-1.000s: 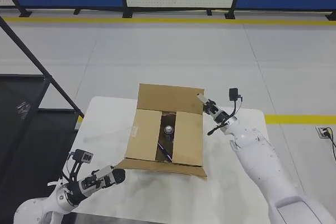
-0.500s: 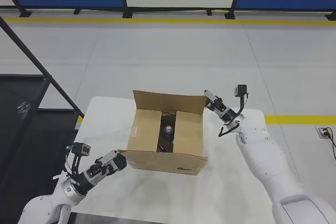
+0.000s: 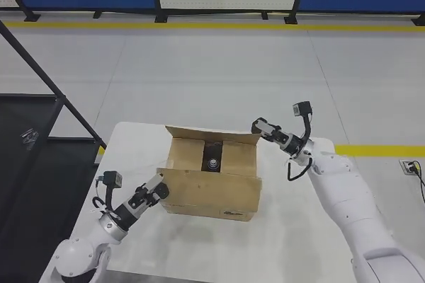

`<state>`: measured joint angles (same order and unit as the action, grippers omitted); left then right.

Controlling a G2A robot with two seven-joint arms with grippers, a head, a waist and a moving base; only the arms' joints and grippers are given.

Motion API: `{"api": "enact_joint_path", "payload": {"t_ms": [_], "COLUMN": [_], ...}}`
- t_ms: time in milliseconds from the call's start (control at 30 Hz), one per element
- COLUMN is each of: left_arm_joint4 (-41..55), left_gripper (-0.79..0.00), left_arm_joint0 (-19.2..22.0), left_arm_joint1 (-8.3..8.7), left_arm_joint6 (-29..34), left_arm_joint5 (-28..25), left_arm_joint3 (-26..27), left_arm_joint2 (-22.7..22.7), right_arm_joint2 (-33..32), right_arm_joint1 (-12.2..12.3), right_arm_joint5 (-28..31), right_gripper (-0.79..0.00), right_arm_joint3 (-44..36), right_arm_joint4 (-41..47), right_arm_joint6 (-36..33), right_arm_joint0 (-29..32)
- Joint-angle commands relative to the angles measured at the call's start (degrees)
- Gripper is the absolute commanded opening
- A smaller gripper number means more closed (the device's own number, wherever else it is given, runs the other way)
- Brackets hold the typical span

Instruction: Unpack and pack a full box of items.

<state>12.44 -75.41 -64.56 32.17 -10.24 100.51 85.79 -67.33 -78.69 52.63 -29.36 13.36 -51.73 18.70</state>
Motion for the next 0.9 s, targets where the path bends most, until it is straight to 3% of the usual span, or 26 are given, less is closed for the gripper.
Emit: {"api": "enact_joint_path", "payload": {"t_ms": [0, 400, 667, 867], "left_arm_joint4": [-1.9, -7.1, -9.8, -14.6], "left_gripper": [0.000, 0.000, 0.000, 0.000], "left_arm_joint0": [0.7, 4.3, 5.7, 6.8], "left_arm_joint1": [-0.10, -0.80, -1.16, -1.55], "left_arm_joint6": [-1.0, -5.5, -8.0, -11.4], "left_arm_joint5": [-0.2, 0.3, 0.8, 2.6], "left_arm_joint3": [-0.5, -2.2, -3.0, -2.3], "left_arm_joint2": [-1.0, -5.8, -7.5, -9.8], "right_arm_joint2": [0.4, 1.6, 4.3, 6.5], "right_arm_joint1": [0.5, 4.5, 4.3, 3.3], "right_arm_joint5": [-1.4, -13.6, -27.1, -32.3], "right_gripper": [0.000, 0.000, 0.000, 0.000], "right_arm_joint3": [-2.5, -17.6, -18.6, -17.0], "right_arm_joint4": [-0.3, 0.7, -1.6, -0.1], "right_arm_joint6": [-1.4, -12.3, -11.3, -10.2], "right_arm_joint0": [0.7, 5.4, 5.4, 4.4]}}
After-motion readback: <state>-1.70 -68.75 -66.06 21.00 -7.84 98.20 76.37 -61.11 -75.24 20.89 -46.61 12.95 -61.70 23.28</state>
